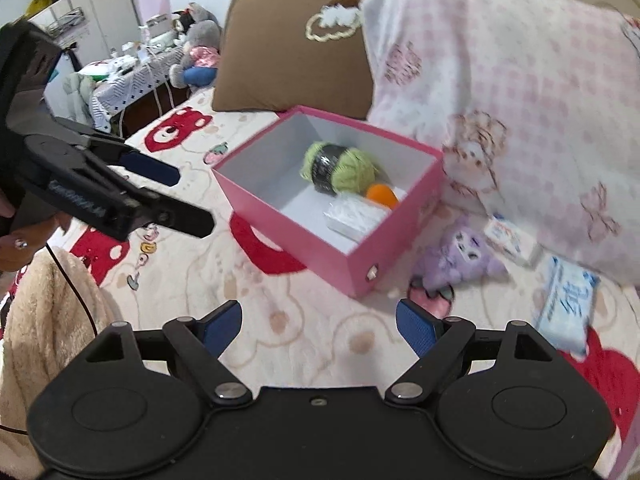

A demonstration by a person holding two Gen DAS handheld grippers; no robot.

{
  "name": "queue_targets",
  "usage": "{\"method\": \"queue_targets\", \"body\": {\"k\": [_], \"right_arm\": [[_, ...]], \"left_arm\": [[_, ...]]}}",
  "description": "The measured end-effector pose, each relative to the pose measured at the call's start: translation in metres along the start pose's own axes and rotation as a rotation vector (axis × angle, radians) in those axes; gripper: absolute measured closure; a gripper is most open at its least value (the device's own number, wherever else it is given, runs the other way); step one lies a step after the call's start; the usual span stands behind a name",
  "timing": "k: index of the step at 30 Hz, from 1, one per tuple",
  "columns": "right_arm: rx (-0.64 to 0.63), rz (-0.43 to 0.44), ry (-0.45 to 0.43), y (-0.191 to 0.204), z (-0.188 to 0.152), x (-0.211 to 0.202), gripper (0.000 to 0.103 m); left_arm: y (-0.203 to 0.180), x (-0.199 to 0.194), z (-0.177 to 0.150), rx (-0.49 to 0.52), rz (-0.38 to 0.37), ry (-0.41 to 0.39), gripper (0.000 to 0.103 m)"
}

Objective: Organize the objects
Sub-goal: 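Move the right tool toward the blue-and-white wet wipes pack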

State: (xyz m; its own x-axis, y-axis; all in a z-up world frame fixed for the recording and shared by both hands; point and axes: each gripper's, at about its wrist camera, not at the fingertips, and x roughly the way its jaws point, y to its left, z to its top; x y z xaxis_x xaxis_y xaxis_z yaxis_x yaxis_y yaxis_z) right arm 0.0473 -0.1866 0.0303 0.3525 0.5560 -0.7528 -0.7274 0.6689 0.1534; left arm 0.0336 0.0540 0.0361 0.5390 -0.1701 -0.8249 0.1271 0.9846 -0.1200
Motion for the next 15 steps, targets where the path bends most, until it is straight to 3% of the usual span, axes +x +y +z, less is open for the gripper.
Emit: {"method": "queue_targets", "body": {"k": [8, 15], "right_arm": [[0.014, -0.040, 0.011, -0.015, -0.016, -0.011, 0.016], [0.015, -0.051, 0.006, -0.025, -0.023, -0.009, 0.016]], "left_arm": [[-0.029, 0.010, -0.003, 0.055, -0.055, 0.038, 0.010], [-0.046, 0.019, 0.005, 0.045, -0.107, 0.035, 0.010]]}}
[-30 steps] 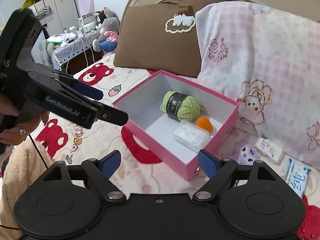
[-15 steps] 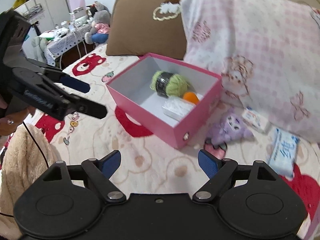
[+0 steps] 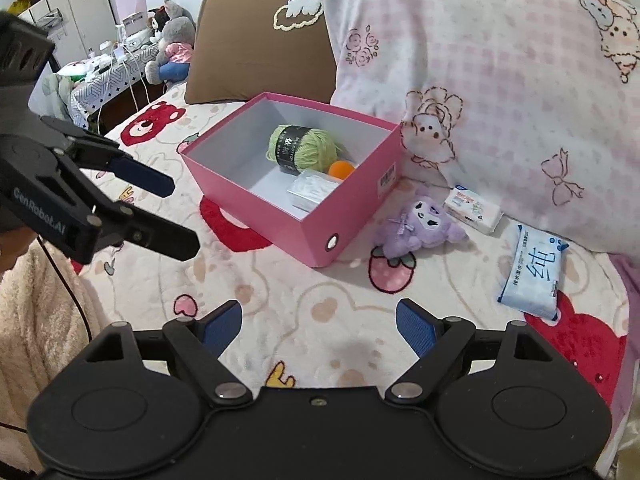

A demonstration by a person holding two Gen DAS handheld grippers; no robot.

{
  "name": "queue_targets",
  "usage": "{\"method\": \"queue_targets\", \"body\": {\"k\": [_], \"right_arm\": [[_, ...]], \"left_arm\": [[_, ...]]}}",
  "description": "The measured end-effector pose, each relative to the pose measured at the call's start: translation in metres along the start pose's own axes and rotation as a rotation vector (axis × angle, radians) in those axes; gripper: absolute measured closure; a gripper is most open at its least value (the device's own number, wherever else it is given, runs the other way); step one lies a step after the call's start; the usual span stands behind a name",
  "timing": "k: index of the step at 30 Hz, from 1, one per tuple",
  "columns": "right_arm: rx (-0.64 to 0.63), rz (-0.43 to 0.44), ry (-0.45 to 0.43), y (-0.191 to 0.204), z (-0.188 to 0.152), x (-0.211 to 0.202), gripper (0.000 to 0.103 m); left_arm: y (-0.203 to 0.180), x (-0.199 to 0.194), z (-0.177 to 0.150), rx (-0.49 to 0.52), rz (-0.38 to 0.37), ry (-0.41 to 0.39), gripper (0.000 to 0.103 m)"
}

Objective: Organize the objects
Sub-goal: 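Move the right tool toward the blue-and-white wet wipes pack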

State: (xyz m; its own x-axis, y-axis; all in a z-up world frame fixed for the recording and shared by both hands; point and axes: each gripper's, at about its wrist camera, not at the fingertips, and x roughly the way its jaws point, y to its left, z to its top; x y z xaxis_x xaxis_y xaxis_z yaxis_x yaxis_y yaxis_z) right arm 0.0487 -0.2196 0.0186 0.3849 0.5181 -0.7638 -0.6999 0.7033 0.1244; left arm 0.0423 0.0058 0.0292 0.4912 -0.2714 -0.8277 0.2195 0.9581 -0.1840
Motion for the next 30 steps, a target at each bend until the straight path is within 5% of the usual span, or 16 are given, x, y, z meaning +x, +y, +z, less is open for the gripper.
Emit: {"method": "queue_targets", "body": {"k": [8, 22, 30], "right_arm": [[0.100, -0.045, 0.012, -0.024, -0.007, -0.004, 0.016], [0.083, -0.236, 0.052, -0.077, -0.006, 0.000, 0.016], [0.074, -0.291, -0.053, -0.105, -0.020, 0.038, 0.016]], "left_arm": [[-0.028, 0.019, 0.015, 0.094, -0.090, -0.017, 0.010], [-0.059, 0.097, 0.052, 0.067, -0.199, 0.012, 0.012], [-0.069, 0.145, 0.060, -0.005, -0.200, -0.050, 0.012]]}}
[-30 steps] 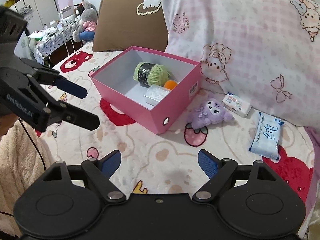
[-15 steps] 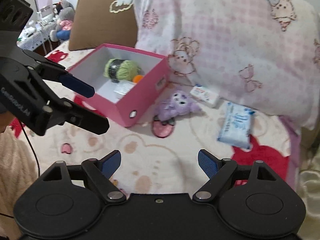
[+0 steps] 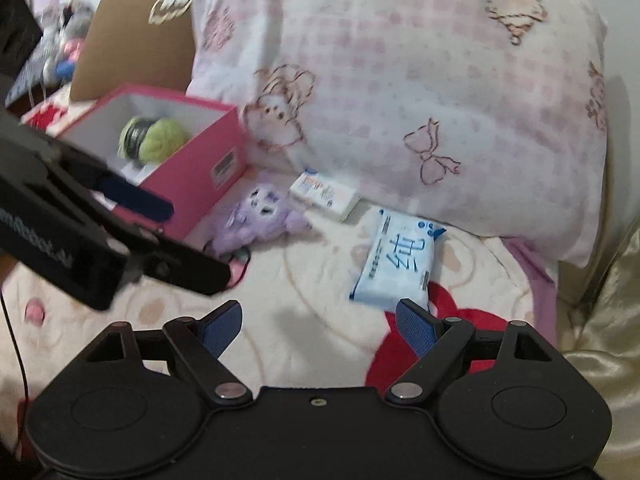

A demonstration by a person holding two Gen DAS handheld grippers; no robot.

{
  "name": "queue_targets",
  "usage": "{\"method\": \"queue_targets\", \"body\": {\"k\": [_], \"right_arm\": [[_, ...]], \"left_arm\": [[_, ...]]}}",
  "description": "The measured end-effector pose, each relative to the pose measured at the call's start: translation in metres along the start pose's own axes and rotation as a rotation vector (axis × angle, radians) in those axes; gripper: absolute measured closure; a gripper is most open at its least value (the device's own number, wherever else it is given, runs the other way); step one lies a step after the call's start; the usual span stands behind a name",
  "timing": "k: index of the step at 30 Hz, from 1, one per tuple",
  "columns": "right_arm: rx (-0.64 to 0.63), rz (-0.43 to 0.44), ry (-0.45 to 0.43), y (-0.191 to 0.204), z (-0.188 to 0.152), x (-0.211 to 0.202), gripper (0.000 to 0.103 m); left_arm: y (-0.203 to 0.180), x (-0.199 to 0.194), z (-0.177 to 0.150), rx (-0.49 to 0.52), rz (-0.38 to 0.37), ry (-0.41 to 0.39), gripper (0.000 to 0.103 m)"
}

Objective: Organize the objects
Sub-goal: 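Move the right tool toward the blue-and-white wet wipes pack, then close the right gripper on the wet wipes pack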

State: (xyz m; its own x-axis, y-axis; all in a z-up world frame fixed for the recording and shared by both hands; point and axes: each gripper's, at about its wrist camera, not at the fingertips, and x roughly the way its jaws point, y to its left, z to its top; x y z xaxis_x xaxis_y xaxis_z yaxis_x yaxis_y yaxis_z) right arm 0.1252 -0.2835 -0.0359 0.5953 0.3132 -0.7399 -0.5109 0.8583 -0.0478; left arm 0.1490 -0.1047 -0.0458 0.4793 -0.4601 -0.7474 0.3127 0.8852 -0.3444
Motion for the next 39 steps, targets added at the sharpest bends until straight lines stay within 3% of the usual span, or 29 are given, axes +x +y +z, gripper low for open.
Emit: {"method": "queue_targets", "body": {"k": [5, 7, 12, 16, 22, 25, 30, 34, 39], "right_arm": [[0.021, 0.014, -0.015, -0.011, -0.007, 0.019, 0.016], [-0.001, 0.051, 0.017, -0.015, -0.009, 0.030, 0.016], [-0.045, 0.031, 0.059, -0.021, -0.013, 0.055, 0.016], [-0.033, -0.015, 0.054, -0.028, -0.016, 0.071, 0.017], [-0.058, -0.054, 0.017, -0.034, -0.023, 0.086, 0.018], [-0.035, -0.034, 0.059, -0.043, -0.020, 0.101, 0.018], [-0.011, -0.072, 0.046, -0.059, -0.017, 0.113, 0.017], [-0.027, -0.079, 0.043, -0.065, -0.019, 0.128, 0.018], [0.043, -0.046, -0.009, -0.073, -0.021, 0.138, 0.018]], "left_arm": [[0.001, 0.025, 0.001, 0.006, 0.005, -0.072, 0.013], [0.002, 0.033, 0.001, 0.002, 0.002, -0.085, 0.013], [0.003, 0.065, 0.010, -0.042, -0.037, -0.095, 0.014], [-0.002, 0.090, 0.016, -0.085, -0.055, -0.113, 0.024], [-0.005, 0.118, 0.016, -0.051, -0.047, -0.111, 0.036], [0.004, 0.137, 0.017, -0.077, -0.050, -0.080, 0.048], [0.012, 0.158, 0.020, -0.099, -0.062, -0.076, 0.056], [0.017, 0.173, 0.023, -0.142, -0.064, -0.094, 0.080], [0.018, 0.185, 0.027, -0.221, -0.065, -0.099, 0.082]]}}
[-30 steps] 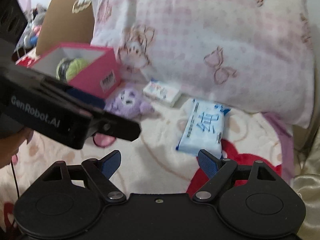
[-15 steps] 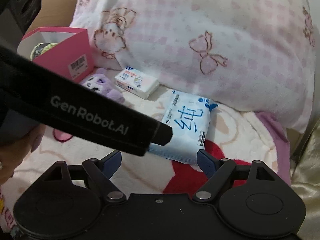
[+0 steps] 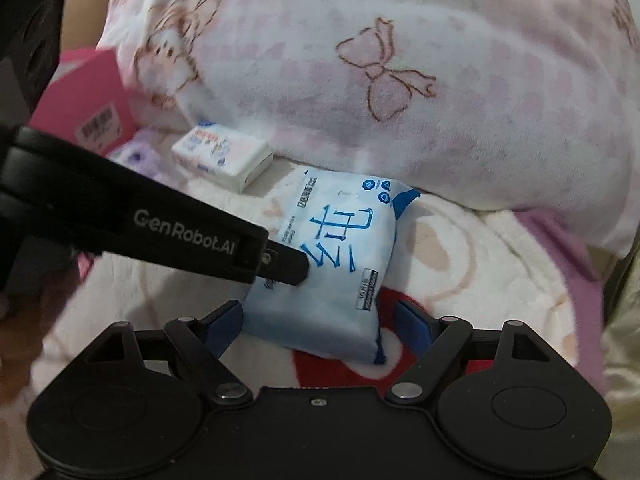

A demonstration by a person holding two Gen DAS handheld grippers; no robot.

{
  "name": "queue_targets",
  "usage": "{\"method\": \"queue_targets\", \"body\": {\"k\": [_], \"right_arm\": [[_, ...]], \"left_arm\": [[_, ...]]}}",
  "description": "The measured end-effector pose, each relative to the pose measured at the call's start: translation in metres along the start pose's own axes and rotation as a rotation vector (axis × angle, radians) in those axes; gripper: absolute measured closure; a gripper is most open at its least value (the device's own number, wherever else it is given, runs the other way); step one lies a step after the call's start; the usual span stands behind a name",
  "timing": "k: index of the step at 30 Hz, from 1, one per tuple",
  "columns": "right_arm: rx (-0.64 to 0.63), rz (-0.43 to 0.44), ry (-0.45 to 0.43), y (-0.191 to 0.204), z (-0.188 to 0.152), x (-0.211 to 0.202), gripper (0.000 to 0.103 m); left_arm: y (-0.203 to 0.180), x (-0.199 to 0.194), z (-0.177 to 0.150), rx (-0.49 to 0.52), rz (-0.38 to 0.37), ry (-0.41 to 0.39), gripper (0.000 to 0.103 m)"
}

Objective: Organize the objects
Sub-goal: 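Close the right gripper on the wet wipes pack, then lift the wet wipes pack with the right gripper toward the pink box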

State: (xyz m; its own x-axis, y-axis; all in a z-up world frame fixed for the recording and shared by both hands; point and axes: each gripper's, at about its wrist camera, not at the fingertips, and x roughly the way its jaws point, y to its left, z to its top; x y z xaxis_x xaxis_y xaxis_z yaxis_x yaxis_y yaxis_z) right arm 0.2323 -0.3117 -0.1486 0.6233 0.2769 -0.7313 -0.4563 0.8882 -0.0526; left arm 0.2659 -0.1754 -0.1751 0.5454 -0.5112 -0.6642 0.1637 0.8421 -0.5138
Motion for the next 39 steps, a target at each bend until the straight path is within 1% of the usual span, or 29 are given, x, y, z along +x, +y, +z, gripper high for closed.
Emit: {"method": "queue_targets", "body": {"k": [3, 5, 8, 10, 12, 15, 16, 17, 19, 20, 22, 24, 26, 29, 32, 34, 35, 36, 38, 39], "right_arm": [[0.020, -0.011, -0.031, 0.002, 0.000, 0.004, 0.018], [0.022, -0.008, -0.042, 0.004, 0.001, 0.006, 0.018], [0.026, -0.014, -0.034, 0.006, 0.003, 0.011, 0.017], [0.015, -0.030, -0.026, 0.007, 0.004, 0.014, 0.017], [0.010, -0.034, -0.028, 0.008, 0.004, 0.014, 0.017], [0.012, -0.048, -0.023, 0.008, 0.005, 0.014, 0.021], [0.016, -0.050, -0.013, 0.008, 0.005, 0.014, 0.024], [0.028, -0.042, 0.002, 0.007, 0.005, 0.013, 0.027], [0.053, -0.040, 0.020, 0.007, 0.004, 0.008, 0.028], [0.054, -0.038, 0.022, 0.008, 0.003, 0.005, 0.029], [0.045, -0.038, 0.026, 0.011, 0.002, 0.002, 0.029], [0.037, -0.041, 0.027, 0.015, 0.000, -0.002, 0.030], [0.036, -0.027, 0.036, 0.019, -0.001, -0.008, 0.030], [0.066, 0.029, 0.067, 0.021, -0.006, -0.019, 0.029], [0.147, 0.100, 0.125, 0.021, -0.011, -0.031, 0.028], [0.163, 0.128, 0.145, 0.025, -0.016, -0.038, 0.028], [0.169, 0.132, 0.144, 0.025, -0.018, -0.041, 0.027], [0.178, 0.129, 0.144, 0.027, -0.019, -0.040, 0.026], [0.197, 0.107, 0.141, 0.026, -0.022, -0.037, 0.023], [0.207, 0.093, 0.140, 0.025, -0.023, -0.036, 0.022]], "left_arm": [[0.000, 0.001, 0.003, 0.008, -0.004, 0.005, 0.082], [0.002, 0.003, 0.005, 0.008, -0.008, 0.007, 0.078], [0.004, 0.009, 0.011, -0.016, -0.022, 0.025, 0.075], [0.002, 0.012, 0.016, -0.016, -0.014, 0.044, 0.072], [-0.001, 0.013, 0.017, -0.009, -0.004, 0.042, 0.070], [-0.002, 0.013, 0.016, -0.024, 0.004, 0.032, 0.068], [-0.003, 0.014, 0.016, -0.020, 0.005, 0.031, 0.068], [-0.005, 0.014, 0.014, 0.009, 0.006, 0.037, 0.068], [-0.019, 0.012, 0.007, 0.121, 0.015, 0.042, 0.071], [-0.021, 0.009, 0.004, 0.130, 0.018, 0.043, 0.072], [-0.021, 0.005, 0.001, 0.109, 0.010, 0.059, 0.074], [-0.014, 0.001, -0.001, 0.051, -0.023, 0.084, 0.074], [-0.008, -0.004, -0.004, 0.017, -0.041, 0.108, 0.074], [-0.004, -0.015, -0.012, 0.004, -0.048, 0.140, 0.074], [0.000, -0.027, -0.022, -0.009, -0.052, 0.197, 0.074], [0.001, -0.034, -0.026, -0.022, -0.051, 0.219, 0.074], [0.000, -0.038, -0.028, -0.012, -0.043, 0.221, 0.075], [-0.003, -0.041, -0.029, 0.012, -0.019, 0.211, 0.076], [-0.009, -0.042, -0.031, 0.066, 0.032, 0.172, 0.076], [-0.010, -0.042, -0.031, 0.083, 0.040, 0.146, 0.076]]}}
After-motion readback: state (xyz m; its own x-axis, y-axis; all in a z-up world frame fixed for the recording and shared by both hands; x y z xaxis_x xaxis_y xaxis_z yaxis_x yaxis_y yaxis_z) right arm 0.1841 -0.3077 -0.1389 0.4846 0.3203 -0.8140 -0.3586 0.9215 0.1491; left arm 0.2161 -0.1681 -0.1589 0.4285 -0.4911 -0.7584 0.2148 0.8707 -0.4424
